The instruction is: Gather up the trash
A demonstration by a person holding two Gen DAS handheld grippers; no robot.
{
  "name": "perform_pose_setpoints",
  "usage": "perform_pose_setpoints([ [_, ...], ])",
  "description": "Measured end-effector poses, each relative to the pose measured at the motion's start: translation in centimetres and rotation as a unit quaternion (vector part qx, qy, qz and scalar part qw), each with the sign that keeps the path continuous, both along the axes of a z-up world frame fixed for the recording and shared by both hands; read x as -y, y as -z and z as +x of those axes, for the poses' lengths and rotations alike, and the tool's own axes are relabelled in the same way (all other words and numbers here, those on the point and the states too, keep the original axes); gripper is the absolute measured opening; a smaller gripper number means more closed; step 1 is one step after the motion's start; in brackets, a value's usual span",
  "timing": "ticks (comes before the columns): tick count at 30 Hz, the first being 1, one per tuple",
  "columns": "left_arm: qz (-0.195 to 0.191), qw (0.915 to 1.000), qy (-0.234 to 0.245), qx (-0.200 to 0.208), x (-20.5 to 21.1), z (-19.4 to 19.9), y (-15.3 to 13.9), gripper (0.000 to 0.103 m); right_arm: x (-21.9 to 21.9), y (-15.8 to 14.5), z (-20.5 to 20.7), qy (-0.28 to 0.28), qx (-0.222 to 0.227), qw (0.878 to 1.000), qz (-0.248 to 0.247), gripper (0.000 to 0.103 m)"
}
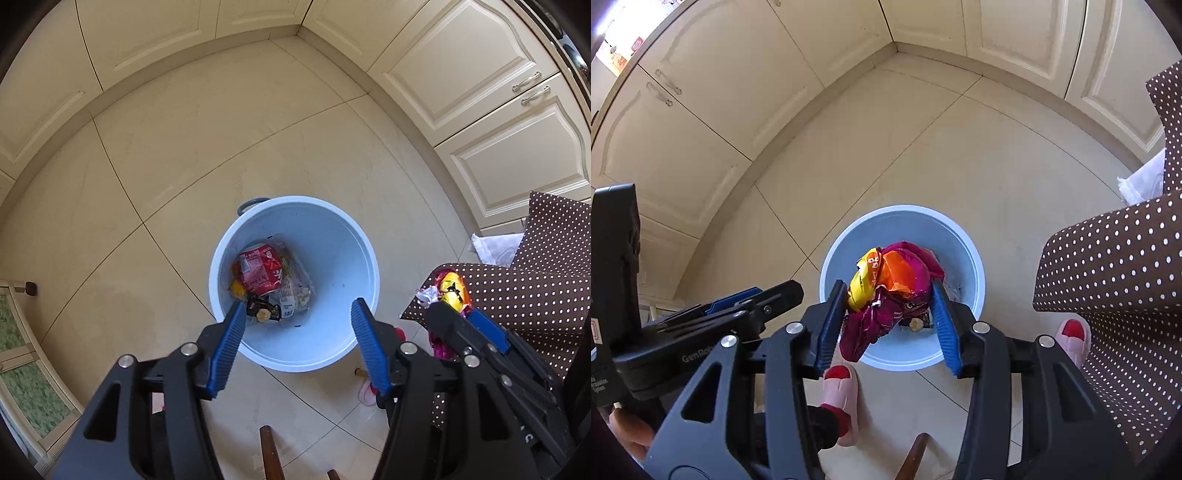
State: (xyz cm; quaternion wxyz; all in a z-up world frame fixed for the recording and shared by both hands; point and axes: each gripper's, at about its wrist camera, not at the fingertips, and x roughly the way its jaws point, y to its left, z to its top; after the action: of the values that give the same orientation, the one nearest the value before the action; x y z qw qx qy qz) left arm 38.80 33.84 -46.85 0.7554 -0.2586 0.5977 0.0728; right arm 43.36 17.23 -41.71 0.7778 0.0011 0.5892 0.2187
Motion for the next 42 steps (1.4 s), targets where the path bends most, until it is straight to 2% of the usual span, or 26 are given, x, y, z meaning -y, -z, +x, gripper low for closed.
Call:
perform_pose_setpoints([
  [7,0.000,1.0000,-0.005,0.002,-0.1,-0.3,-0.3,0.059,-0.5,-0.2,0.0,0.000,0.004,1.000,-0.008,0.051],
  [14,0.000,1.0000,-0.001,0.009,0.1,-0.4,-0.7,0.059,0.2,-0.9,-0.1,0.000,0.010,1.000,-0.008,0.052],
  [20,0.035,0.9988,0.002,0.033,0.7,-1.4,-2.8,0.059,1.4,-3.5,-1.0,-0.002,0.030,1.000,-0.007,0.052],
  [26,0.064,0.9933,-0.004,0.096,2.2,-3.8,-9.0,0.059,3.7,-9.1,-2.9,-0.001,0.078,0.997,0.005,0.052],
  [32,0.094,0.9797,0.023,0.176,6.6,-6.3,-18.1,0.059,7.4,-17.4,-6.3,0.003,0.151,0.988,0.036,0.052],
  [36,0.123,0.9620,0.056,0.237,11.3,-8.1,-25.2,0.063,11.8,-23.8,-9.3,0.014,0.218,0.974,0.055,0.054],
  [39,0.128,0.9486,0.087,0.276,15.5,-9.0,-29.4,0.065,16.7,-28.4,-12.0,0.043,0.274,0.959,0.053,0.057],
  [42,0.135,0.9354,0.128,0.301,20.5,-9.2,-32.2,0.067,22.0,-31.5,-14.2,0.079,0.315,0.945,0.046,0.059],
])
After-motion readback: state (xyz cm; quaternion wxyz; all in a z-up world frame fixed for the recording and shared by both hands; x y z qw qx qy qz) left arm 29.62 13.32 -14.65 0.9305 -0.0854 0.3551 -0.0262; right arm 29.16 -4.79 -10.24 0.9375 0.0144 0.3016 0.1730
